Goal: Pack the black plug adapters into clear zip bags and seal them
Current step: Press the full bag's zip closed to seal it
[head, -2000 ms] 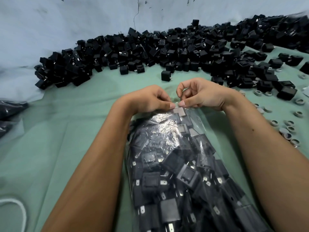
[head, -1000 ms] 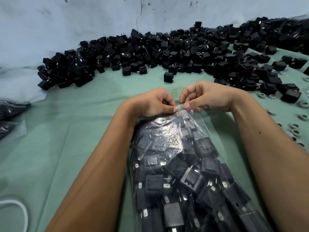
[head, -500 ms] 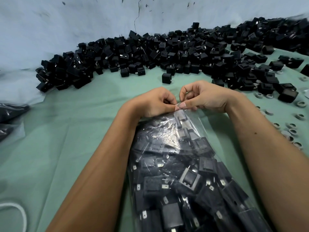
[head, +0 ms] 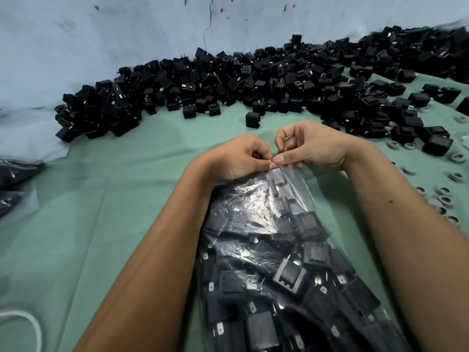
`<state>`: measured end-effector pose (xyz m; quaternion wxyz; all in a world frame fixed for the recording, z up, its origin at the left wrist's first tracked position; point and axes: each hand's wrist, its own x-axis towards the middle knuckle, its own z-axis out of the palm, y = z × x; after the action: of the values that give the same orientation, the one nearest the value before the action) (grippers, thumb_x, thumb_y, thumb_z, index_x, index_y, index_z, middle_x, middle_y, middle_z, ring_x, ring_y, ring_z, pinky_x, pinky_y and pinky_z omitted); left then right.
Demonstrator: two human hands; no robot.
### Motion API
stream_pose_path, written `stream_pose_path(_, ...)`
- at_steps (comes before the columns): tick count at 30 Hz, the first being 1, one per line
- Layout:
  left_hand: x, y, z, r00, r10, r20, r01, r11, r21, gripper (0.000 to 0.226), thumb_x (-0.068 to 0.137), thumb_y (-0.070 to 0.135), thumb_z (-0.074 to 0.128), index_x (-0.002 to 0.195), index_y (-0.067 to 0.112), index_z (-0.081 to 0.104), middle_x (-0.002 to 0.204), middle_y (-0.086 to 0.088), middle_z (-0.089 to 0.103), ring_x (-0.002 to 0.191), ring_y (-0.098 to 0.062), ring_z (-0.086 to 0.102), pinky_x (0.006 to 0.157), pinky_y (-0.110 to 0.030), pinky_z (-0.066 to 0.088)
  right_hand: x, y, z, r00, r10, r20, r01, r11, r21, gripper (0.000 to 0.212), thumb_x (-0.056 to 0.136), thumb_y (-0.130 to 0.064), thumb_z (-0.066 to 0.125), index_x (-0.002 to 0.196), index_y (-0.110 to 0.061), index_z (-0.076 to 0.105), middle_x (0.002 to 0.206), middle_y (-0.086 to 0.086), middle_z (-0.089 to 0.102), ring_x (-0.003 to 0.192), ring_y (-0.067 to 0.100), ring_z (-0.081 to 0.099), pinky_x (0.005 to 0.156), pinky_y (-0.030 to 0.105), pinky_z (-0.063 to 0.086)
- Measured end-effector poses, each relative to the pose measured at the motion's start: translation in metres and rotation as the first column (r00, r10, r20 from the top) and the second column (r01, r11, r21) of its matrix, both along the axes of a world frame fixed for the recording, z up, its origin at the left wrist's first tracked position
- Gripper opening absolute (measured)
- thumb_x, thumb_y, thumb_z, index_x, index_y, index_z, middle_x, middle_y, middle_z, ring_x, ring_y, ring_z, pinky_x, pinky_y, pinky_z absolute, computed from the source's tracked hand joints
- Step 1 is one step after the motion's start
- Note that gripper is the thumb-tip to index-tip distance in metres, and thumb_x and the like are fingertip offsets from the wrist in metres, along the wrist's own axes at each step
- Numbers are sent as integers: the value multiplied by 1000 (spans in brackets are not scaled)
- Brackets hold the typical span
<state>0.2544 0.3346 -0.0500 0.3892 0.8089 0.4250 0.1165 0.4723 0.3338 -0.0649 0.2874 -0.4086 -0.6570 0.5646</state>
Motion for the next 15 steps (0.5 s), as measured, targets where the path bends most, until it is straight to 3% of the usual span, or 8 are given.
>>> stream_pose_path(3,-4,0,1,1000,29,12,-28,999,-43,21,95,23,72,88,4,76,71,-3,66,66,-15,54,65,-29,42,2,1,-1,1000,-15,28,14,999,41,28,70,-16,86,80,-13,60,61,4,67,47,11,53,47,17,42)
stream_pose_path(5,-9,1,3,998,13,-57,-16,998,-55,24,96,26,70,88,4,76,72,-2,65,66,-14,52,68,-30,42,3,2,-2,999,-19,48,17,998,55,29,69,-20,87,79,-15,61,61,4,67,47,12,52,48,18,40)
stream_pose_path(9,-11,1,7,990,-28,-136,23,999,-34,22,99,22,66,81,11,73,58,11,58,52,-5,46,59,-25,38,6,4,-4,999,-18,46,17,999,36,26,69,-22,88,77,-18,64,61,5,67,47,11,52,48,19,43)
stream_pose_path(15,-9,-3,8,983,-58,-176,65,997,35,27,103,22,60,91,0,70,65,2,56,52,-6,44,56,-24,38,-1,3,1,991,95,97,-88,994,-71,44,69,-38,94,101,-17,73,83,12,69,57,15,54,52,23,46)
